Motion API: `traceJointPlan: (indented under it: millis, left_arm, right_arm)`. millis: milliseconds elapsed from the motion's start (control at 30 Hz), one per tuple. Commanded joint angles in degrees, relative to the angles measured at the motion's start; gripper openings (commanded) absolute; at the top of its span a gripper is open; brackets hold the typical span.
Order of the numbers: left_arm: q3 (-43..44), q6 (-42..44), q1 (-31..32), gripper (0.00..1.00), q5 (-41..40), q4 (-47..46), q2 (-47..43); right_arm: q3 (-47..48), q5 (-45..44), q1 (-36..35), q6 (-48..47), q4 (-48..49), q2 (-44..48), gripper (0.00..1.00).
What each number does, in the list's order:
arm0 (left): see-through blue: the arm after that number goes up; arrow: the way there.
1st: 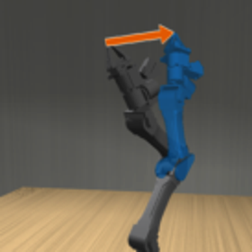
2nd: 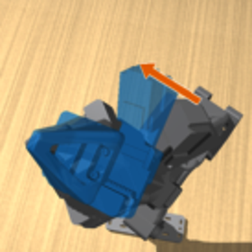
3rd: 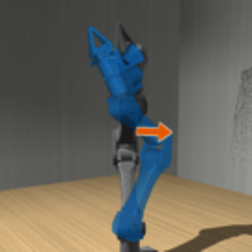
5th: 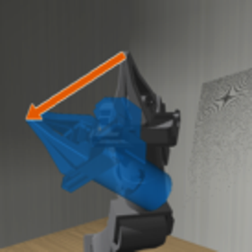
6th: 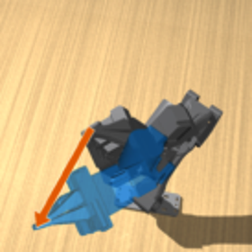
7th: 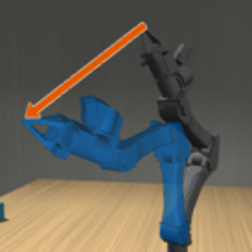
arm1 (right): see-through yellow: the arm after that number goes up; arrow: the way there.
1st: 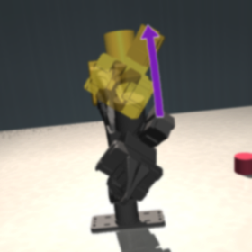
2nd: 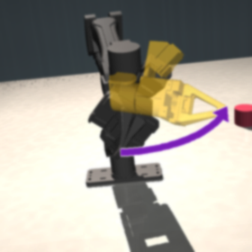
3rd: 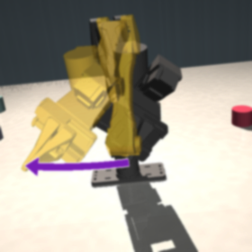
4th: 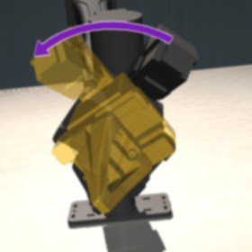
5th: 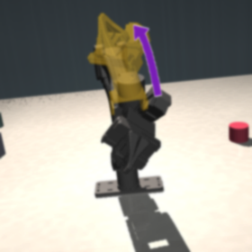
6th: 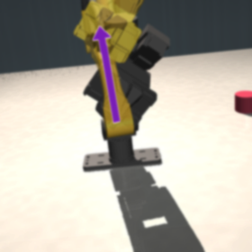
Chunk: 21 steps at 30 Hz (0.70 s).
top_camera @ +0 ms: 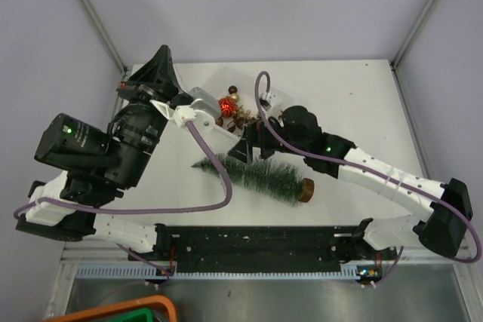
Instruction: Decorate the small christmas tree
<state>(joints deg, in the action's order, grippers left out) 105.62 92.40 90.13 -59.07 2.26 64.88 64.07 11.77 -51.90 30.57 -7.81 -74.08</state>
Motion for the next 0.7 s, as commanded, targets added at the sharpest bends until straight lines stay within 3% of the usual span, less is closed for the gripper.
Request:
traceJointPlan:
  millis: [0, 533, 667]
  left_arm:
    - [1.16, -2.32, 0.31, 0.00, -2.54, -1.12, -0.64]
    - [6.70, 17.01, 0.40, 0.00, -7.63, -15.52, 2.88]
    - [6.08, 28.24, 0.40, 0.00, -11.15, -26.75, 2.35]
  right_arm:
    - [-5.00, -1.13, -0.22, -1.65, -5.54, 2.62, 0.99]
    - [-11.78, -7.81, 5.40, -5.25, -19.42, 20.55, 0.99]
    - [-12.48, -9.22, 5.49, -4.99, -21.89, 24.07, 0.99]
